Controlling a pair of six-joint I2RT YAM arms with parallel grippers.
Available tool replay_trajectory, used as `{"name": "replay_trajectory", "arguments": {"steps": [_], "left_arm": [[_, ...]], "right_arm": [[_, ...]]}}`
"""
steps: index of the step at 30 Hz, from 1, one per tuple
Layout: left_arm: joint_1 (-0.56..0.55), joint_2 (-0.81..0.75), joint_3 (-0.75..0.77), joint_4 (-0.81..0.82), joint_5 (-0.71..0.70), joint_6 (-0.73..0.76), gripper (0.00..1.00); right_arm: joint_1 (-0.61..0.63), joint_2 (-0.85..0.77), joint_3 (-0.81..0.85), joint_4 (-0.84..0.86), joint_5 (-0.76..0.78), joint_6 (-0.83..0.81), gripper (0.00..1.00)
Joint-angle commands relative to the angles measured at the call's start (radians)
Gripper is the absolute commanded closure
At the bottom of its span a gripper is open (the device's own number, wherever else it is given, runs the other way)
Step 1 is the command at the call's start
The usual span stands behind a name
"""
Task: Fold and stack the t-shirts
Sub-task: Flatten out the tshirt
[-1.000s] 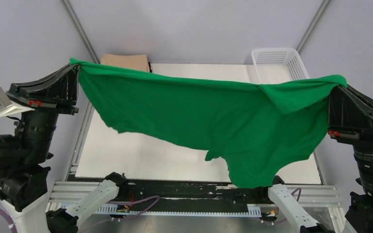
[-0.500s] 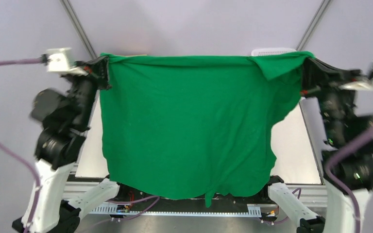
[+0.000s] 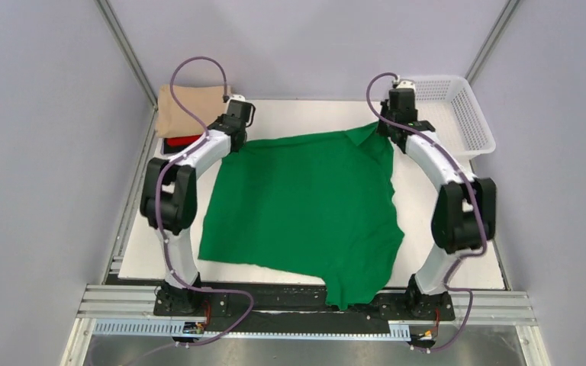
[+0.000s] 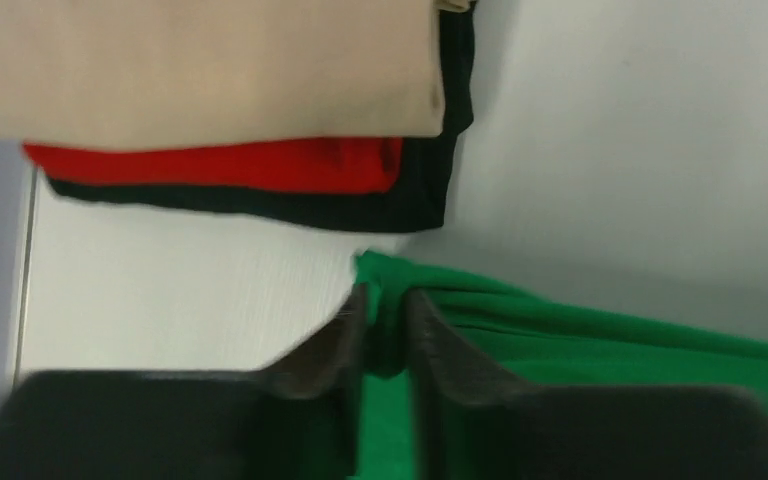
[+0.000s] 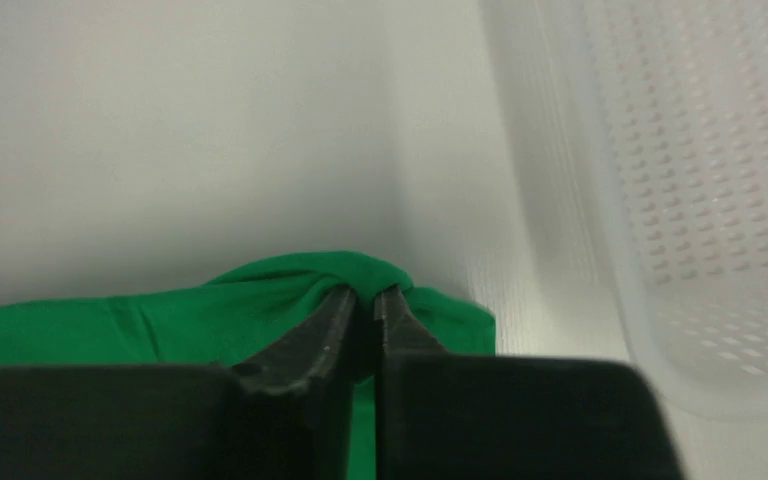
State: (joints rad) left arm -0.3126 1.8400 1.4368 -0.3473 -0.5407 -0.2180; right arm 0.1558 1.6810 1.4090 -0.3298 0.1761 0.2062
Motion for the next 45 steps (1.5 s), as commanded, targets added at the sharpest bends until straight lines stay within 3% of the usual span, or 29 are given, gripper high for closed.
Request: {"name": "replay_trajectory", "arguments": {"steps": [1,2,3,5,8,10,14,20,25,32,37,45], "left_arm": [[0.042,0.153,0.201,0.061,0.042,-0.019,0.56],[0.05,0.211,0.273,0.046,0.067,-0.021,0.49],[0.054,0.237,0.311,0.006,0.082,-0.023,0.25],[0.061,0.295,0.465,-0.063,0.106,-0.033,0.03],[0.062,0.295,0.517,-0.103,0.164,-0.04,0.0],[0.062,0.252,0.488,-0.105,0.216,-0.055,0.0],[0.061,0.144,0.332,-0.087,0.346,-0.111,0.0],[0.061,-0.045,-0.039,0.041,0.559,-0.218,0.0],[0.059,-0.168,-0.283,0.143,0.704,-0.291,0.0],[0.023,-0.287,-0.587,0.21,0.758,-0.375,0.0],[-0.016,-0.443,-0.731,0.139,0.708,-0.408,0.0],[-0.135,-0.743,-0.887,-0.156,0.676,-0.495,0.0]], "right_arm": [[-0.014,0.203,0.203,0.088,0.04,0.052,0.82],[-0.014,0.259,0.259,0.082,0.034,0.058,0.68],[-0.016,0.309,0.318,0.063,0.014,0.056,0.59],[-0.015,0.39,0.433,-0.009,-0.021,0.067,0.37],[-0.015,0.373,0.435,-0.037,-0.07,0.085,0.19],[-0.015,0.326,0.371,-0.036,-0.12,0.103,0.01],[-0.013,0.232,0.214,-0.033,-0.267,0.151,0.0],[-0.001,0.122,-0.022,-0.028,-0.397,0.226,0.0],[0.065,0.027,-0.236,-0.021,-0.389,0.272,0.0],[0.11,-0.085,-0.517,-0.02,-0.315,0.369,0.0],[0.111,-0.218,-0.678,-0.092,-0.3,0.432,0.0],[0.113,-0.485,-0.84,-0.335,-0.32,0.527,0.0]]}}
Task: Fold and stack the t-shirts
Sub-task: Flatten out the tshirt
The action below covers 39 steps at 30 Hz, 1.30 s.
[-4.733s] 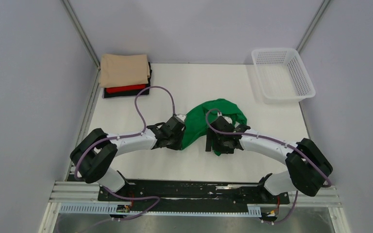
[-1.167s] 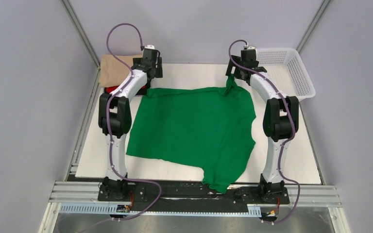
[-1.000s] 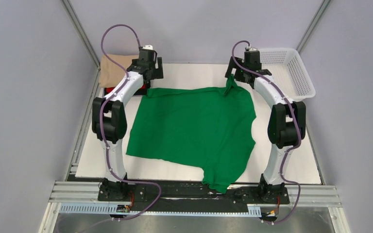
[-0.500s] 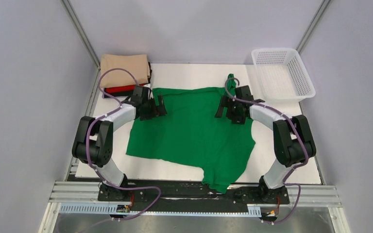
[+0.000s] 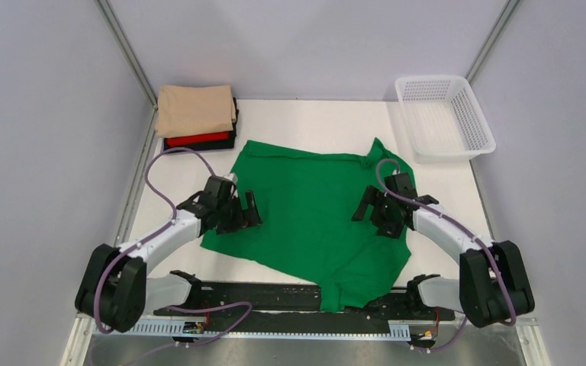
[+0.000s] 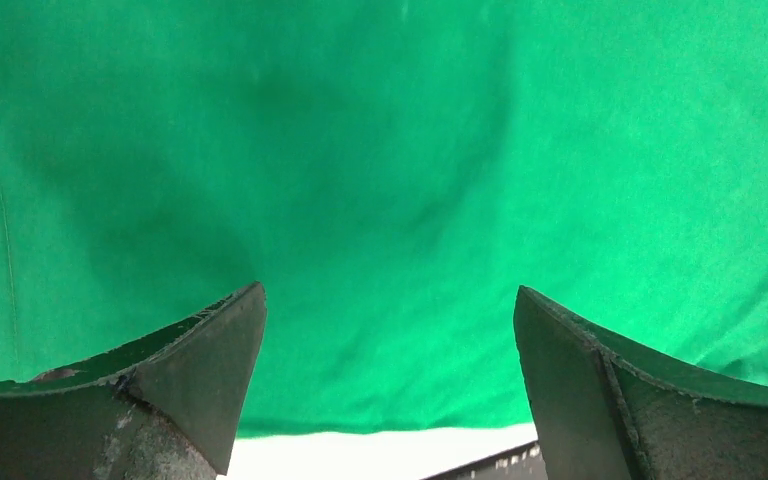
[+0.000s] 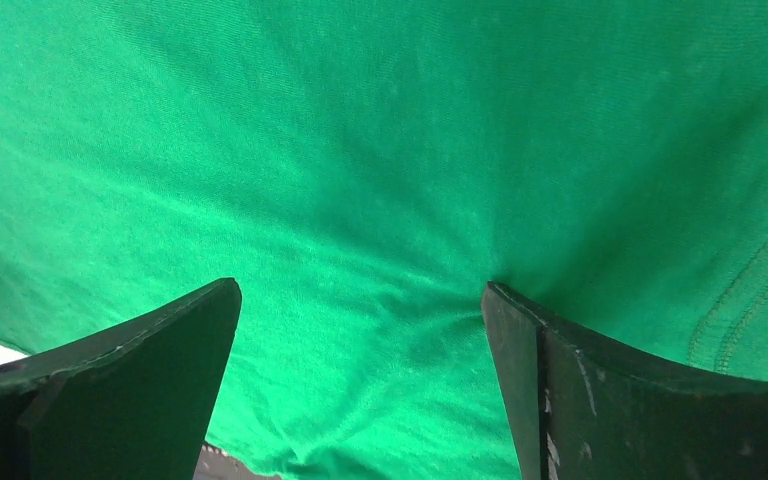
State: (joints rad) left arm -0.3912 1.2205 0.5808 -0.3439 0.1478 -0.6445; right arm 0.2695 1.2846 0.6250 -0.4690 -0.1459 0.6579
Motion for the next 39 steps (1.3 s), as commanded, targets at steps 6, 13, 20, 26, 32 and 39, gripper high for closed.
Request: {"name": "replay_trajectory", "arguments": {"steps": [6,13,20,26,32,39], "left_arm": [[-0.086,-0.296,-0.11,-0.243,0.06,-0.136,0.0],[-0.086,-0.203,0.107,-0.118,0.067,-0.017,0.0],[-0.074,0.265,0.367,0.171,-0.054,0.105,0.0],[-0.052,0.577,0.549,0.187,-0.042,0.126,0.0],[-0.063,0.558,0.395,0.182,-0.008,0.063,0.0],[-0.137,0.243,0.059,0.092,-0.029,-0.089,0.0]], "right_arm": [[0.0,-0.206,-0.081,-0.222,-0.018,0.056,0.0],[0.0,-0.254,0.065,-0.167,0.038,-0.018,0.0],[-0.003,-0.249,0.113,-0.031,0.086,0.007,0.0],[-0.008,-0.232,0.137,0.011,0.113,0.007,0.0],[-0.018,-0.236,0.122,0.012,0.142,-0.003,0.0],[-0.028,-0.194,0.119,0.042,0.142,-0.002,0.0]]}}
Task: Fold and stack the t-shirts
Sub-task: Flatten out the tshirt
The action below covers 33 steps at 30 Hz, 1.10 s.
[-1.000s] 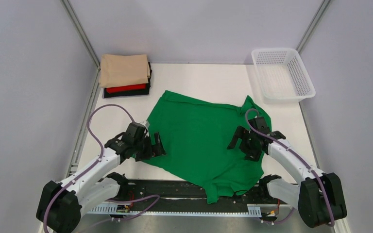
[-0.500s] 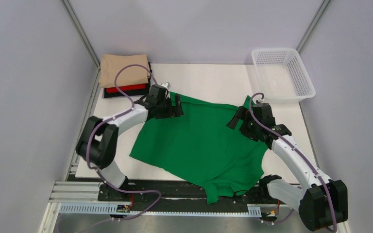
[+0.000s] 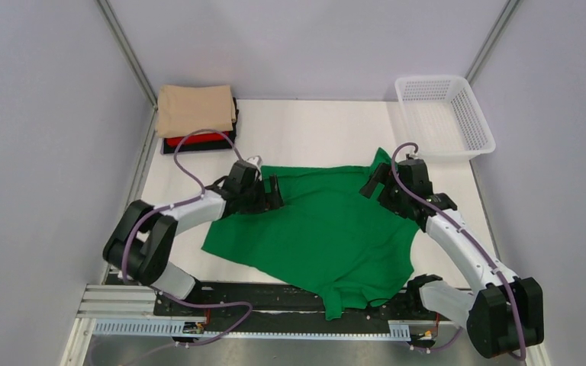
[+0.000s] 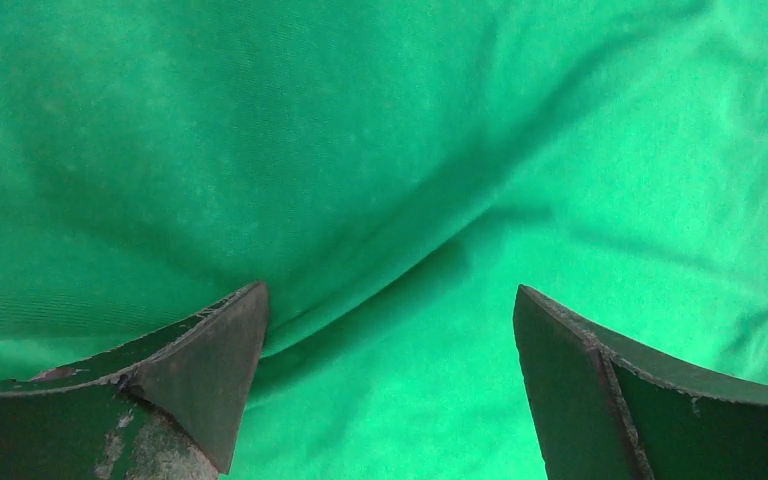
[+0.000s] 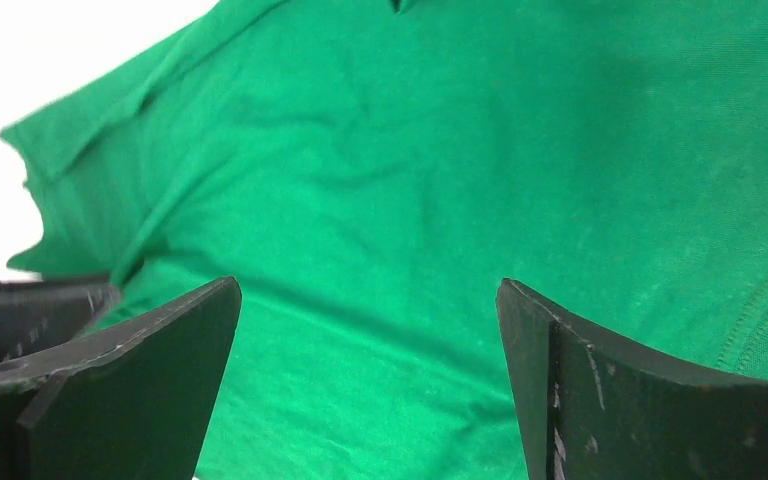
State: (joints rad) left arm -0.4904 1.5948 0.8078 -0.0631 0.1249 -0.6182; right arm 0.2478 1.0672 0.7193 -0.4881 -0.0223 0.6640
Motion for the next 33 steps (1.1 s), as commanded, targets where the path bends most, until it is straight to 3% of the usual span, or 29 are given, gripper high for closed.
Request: {"name": "replay_trajectory", "arguments": {"steps": [1,4,9,12,19,25,33], "left_arm": [[-0.044,-0.165,-0.186,-0.232,-0.021,-0.128,0.0],[-0.049,-0.334,-0.245,-0.286,-0.074,-0.162,0.0],[-0.048,-0.411,-0.151,-0.271,-0.205,-0.15,0.0],[-0.027,-0.344,-0.076,-0.234,-0.311,-0.125,0.0],[0.016,-0.119,0.068,-0.19,-0.255,-0.071,0.0],[0.017,-0.085,0.053,-0.13,-0.148,-0.074,0.0],[0.016,0.003,0.039,-0.033,-0.203,-0.092,0.0]], "right_arm": [[-0.007,0.032,0.028,0.065,0.018,-0.011,0.0],[-0.007,0.054,0.025,0.092,0.007,-0.026,0.0],[-0.008,0.116,0.049,0.153,-0.047,-0.046,0.0],[-0.008,0.169,0.078,0.181,-0.072,-0.056,0.0],[-0.008,0.261,0.146,0.225,-0.069,-0.07,0.0],[-0.007,0.361,0.204,0.25,-0.053,-0.055,0.0],[-0.008,0.498,0.275,0.294,-0.083,-0.033,0.0]]}}
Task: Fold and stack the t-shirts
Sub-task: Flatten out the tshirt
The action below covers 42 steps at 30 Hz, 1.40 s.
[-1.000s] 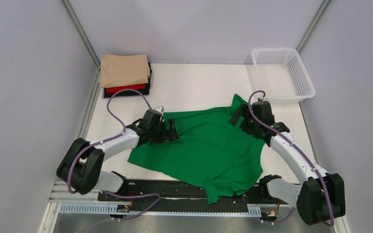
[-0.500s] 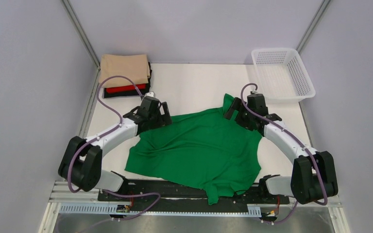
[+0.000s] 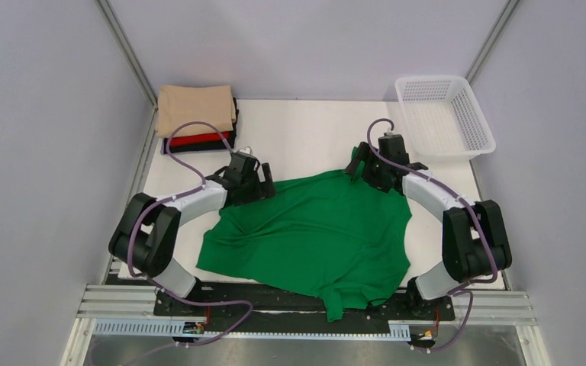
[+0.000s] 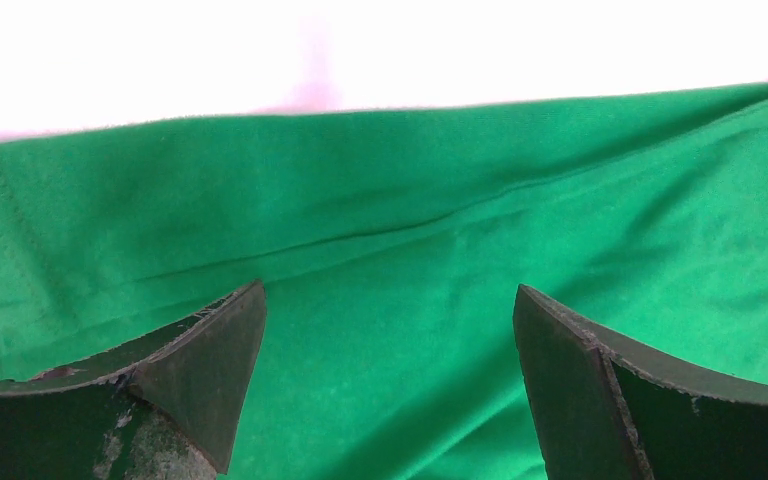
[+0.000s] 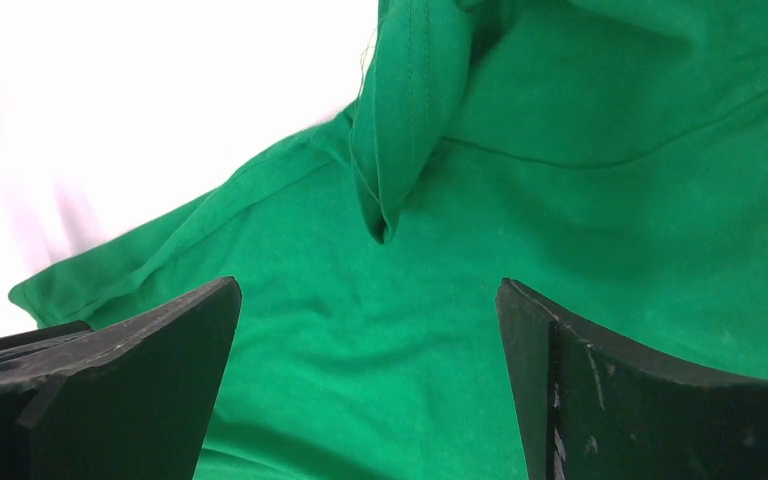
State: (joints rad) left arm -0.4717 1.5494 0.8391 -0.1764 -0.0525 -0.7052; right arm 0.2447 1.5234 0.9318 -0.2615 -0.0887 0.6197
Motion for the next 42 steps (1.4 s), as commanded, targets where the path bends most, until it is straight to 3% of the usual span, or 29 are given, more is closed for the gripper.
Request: {"name": "replay_trajectory", "arguments": {"steps": [1,11,21,28,32,42], "left_arm": [[-0.002,0.067,0.01,0.089,-0.029,-0.007,0.0],[0.033,0.172,0.125,0.127,-0.174,0.02,0.0],[0.157,0.371,0.41,0.258,-0.16,0.118,0.0],[0.207,0.492,0.639,0.201,-0.101,0.166,0.0],[0.207,0.364,0.583,0.182,-0.055,0.194,0.0],[0.178,-0.081,0.137,0.063,0.018,0.112,0.0]], "right_arm": [[-0.005,0.053,0.069,0.075,-0.016,0.012,0.0],[-0.006,0.151,0.119,0.116,-0.025,0.004,0.0],[-0.007,0.208,0.144,0.141,-0.042,-0.017,0.0],[-0.007,0.245,0.193,0.145,-0.077,-0.019,0.0],[-0.006,0.265,0.202,0.144,-0.079,-0.018,0.0],[-0.007,0.408,0.328,0.17,-0.1,-0.001,0.0]]}}
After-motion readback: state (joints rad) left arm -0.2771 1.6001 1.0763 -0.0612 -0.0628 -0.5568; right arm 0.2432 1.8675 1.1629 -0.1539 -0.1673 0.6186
